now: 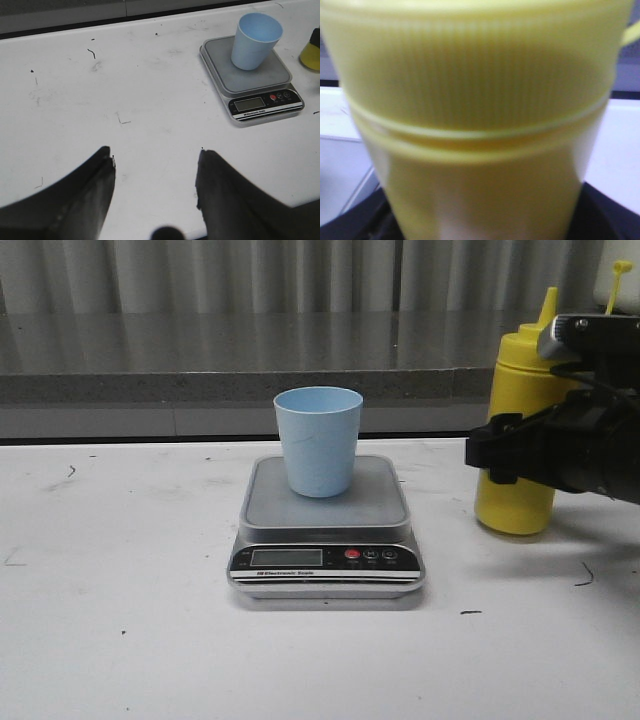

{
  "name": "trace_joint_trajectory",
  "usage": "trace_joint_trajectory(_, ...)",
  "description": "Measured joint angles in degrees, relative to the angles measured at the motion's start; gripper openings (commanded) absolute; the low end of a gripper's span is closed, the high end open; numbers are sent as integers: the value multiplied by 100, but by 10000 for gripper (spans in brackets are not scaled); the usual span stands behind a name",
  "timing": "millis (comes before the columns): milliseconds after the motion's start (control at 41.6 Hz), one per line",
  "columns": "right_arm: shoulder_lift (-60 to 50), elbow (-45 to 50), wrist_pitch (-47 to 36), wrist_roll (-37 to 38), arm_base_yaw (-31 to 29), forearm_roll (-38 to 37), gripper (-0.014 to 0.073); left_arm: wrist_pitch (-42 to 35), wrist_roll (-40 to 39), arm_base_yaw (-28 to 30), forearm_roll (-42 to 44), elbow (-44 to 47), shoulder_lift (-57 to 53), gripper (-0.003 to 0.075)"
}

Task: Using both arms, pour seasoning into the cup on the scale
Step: 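Lift the yellow bottle with the right gripper and tilt it nozzle-down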

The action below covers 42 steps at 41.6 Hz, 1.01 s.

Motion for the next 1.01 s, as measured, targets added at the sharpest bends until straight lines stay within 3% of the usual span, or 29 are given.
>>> trace_joint_trajectory(193,-1017,-14,1152,-334,0,-110,353,0,0,0,0,0,0,369)
trace_joint_trajectory(481,-2277,-1071,4654,-1366,0,-383,353,0,0,0,0,0,0,369)
trace_joint_trajectory(746,-2365,-2627,7594,-1846,188,-1693,351,0,3,0,0,0,0,369)
trace_joint_trajectory(1011,-2084,-3608,9093,-1866,790,-3192,351,0,3,0,0,0,0,369)
